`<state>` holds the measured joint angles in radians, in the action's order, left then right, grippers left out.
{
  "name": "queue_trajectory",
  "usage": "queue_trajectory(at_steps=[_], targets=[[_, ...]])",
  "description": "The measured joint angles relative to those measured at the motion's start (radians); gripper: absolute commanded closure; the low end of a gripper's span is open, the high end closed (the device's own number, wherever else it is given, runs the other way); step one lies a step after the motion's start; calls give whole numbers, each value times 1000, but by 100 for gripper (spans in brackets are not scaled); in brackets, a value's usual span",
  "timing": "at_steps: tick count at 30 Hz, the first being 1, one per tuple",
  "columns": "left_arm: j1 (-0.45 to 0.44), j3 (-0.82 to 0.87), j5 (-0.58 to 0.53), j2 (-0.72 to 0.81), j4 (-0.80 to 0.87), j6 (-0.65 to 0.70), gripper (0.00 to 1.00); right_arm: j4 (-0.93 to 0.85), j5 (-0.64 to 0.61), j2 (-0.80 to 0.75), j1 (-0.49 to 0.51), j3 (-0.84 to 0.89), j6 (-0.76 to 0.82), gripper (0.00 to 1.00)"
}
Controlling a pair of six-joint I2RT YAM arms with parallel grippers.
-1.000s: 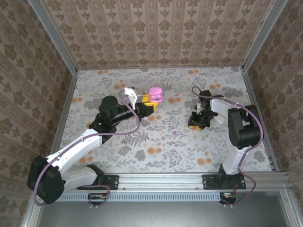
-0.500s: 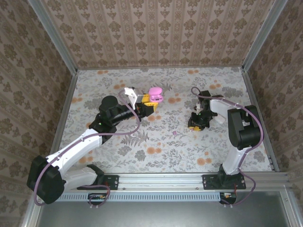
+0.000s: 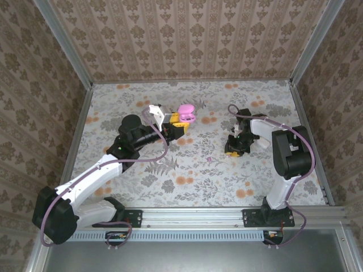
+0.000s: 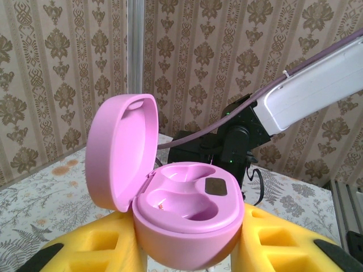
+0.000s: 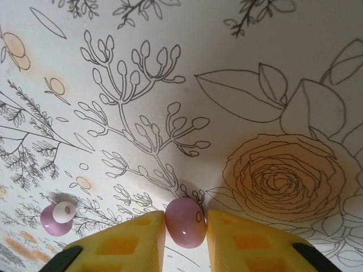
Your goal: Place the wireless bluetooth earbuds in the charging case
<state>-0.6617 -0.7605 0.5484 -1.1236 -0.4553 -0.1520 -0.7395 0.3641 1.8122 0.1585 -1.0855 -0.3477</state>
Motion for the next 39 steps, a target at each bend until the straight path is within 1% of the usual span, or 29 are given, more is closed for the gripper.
queue_trajectory(at_steps=[7,17,22,25,29,33,39], targets=[[0,0,-4,2,7,6,64,1,-3,12,6,-8,-18,71],[0,0,-8,3,9,14,64,-13,-21,21,13,-24,-26,75],[0,0,-12,3,14,15,64,-10,-42,9,22,-25,-26,76],[0,0,-23,2,15,19,65,-13,-63,-40,31,-25,-26,76],[-1,0,-33,-19,15,25,66,-27,-86,-151,46,-40,-27,76],[-7,0,-42,-63,15,31,66,-54,-103,-237,67,-89,-33,76],[-14,-1,-52,-112,14,41,66,-114,-126,-322,121,-185,-46,76]])
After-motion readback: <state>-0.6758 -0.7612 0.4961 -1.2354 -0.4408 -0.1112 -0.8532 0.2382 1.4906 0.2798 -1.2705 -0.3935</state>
